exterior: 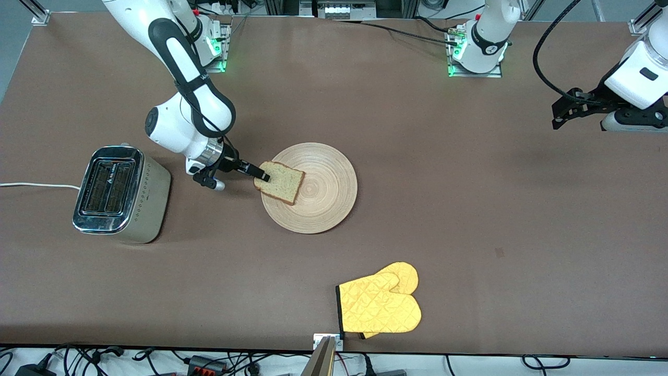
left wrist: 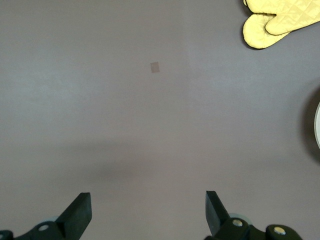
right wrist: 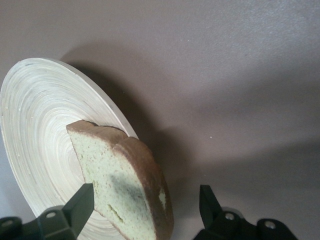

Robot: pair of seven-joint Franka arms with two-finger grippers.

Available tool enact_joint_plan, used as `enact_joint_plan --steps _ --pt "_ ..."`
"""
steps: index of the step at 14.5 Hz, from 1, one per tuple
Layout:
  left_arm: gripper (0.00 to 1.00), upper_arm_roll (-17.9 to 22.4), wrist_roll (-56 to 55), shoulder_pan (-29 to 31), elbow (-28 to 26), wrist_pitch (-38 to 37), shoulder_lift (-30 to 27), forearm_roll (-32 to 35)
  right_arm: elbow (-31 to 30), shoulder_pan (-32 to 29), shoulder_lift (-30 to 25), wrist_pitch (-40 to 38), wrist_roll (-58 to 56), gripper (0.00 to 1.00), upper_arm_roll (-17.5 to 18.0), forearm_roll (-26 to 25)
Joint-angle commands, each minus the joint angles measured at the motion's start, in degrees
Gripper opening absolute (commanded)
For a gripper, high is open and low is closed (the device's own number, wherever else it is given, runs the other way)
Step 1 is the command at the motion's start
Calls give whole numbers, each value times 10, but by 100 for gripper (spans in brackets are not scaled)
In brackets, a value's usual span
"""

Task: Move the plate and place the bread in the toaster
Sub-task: 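Grasp the bread slice edge with the right gripper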

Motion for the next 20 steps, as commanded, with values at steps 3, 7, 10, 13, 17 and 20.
enact_joint_plan --steps 3,7,10,13,17,20 --pt "100 -1 6 -1 17 -11 11 11 0 5 1 13 -18 58 0 22" --pt "100 0 7 -1 17 -11 11 11 1 5 -1 13 -14 47 0 22" --pt "100 1 8 -1 17 -11 11 11 4 5 -3 13 -14 31 0 22" --pt "100 1 6 0 17 -11 11 11 8 5 -5 12 -13 13 0 22" --pt "100 1 6 0 17 -12 11 11 21 5 -7 12 -6 0 -1 22" --pt "100 1 6 -1 17 -11 11 11 39 3 -18 9 6 0 -2 21"
